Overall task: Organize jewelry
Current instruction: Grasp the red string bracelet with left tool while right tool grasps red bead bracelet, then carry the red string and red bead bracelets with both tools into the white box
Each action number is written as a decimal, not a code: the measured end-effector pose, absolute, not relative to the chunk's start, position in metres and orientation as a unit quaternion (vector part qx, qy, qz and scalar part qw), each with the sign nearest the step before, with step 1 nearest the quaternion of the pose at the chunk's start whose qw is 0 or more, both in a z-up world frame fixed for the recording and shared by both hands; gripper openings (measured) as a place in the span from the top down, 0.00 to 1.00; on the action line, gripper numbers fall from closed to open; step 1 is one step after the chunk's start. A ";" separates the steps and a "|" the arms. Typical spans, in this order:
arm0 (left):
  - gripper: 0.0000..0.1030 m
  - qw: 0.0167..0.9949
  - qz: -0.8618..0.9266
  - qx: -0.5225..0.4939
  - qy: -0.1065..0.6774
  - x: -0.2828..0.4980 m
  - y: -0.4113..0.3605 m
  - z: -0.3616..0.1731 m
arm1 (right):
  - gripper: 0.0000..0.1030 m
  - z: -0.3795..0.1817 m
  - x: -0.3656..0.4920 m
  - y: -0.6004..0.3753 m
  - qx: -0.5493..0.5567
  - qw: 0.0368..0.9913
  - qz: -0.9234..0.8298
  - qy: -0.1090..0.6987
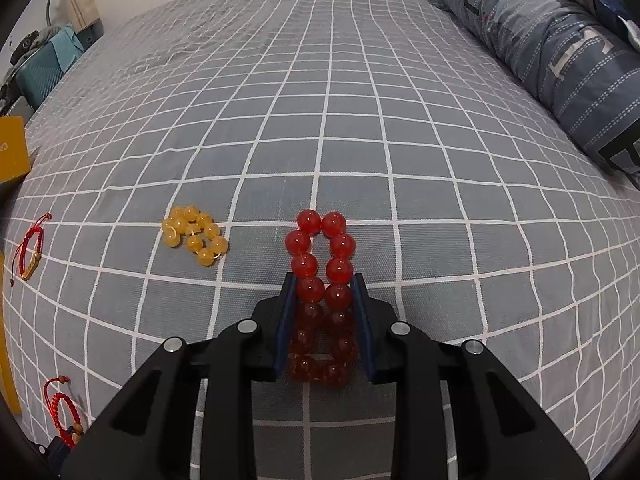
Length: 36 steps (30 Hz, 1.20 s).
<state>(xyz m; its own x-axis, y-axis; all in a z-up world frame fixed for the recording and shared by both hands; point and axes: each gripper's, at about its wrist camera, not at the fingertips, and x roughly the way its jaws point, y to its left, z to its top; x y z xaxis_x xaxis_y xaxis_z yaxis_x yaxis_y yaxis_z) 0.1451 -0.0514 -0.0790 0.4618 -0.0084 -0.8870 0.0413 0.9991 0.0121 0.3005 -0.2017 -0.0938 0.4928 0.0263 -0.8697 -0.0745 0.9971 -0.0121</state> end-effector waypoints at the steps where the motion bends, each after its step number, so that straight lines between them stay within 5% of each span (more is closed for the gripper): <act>1: 0.89 0.856 -0.014 0.015 0.517 0.145 -0.050 -0.077 | 0.75 -0.093 0.300 -0.202 -0.023 0.865 0.029 0.501; 3: 0.89 0.858 -0.013 0.016 0.514 0.144 -0.050 -0.074 | 0.88 -0.091 0.297 -0.202 -0.023 0.867 0.027 0.496; 36: 0.89 0.885 -0.006 0.010 0.466 0.135 -0.029 -0.026 | 0.88 -0.022 0.250 -0.180 -0.014 0.905 0.034 0.424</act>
<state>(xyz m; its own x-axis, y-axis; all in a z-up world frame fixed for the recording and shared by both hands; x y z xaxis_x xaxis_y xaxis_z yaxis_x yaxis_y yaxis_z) 0.1351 -0.0286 -0.0264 0.5663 -0.0007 -0.8242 0.0189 0.9997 0.0122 0.2503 -0.1801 -0.0223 0.6385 0.0491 -0.7681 -0.0728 0.9973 0.0032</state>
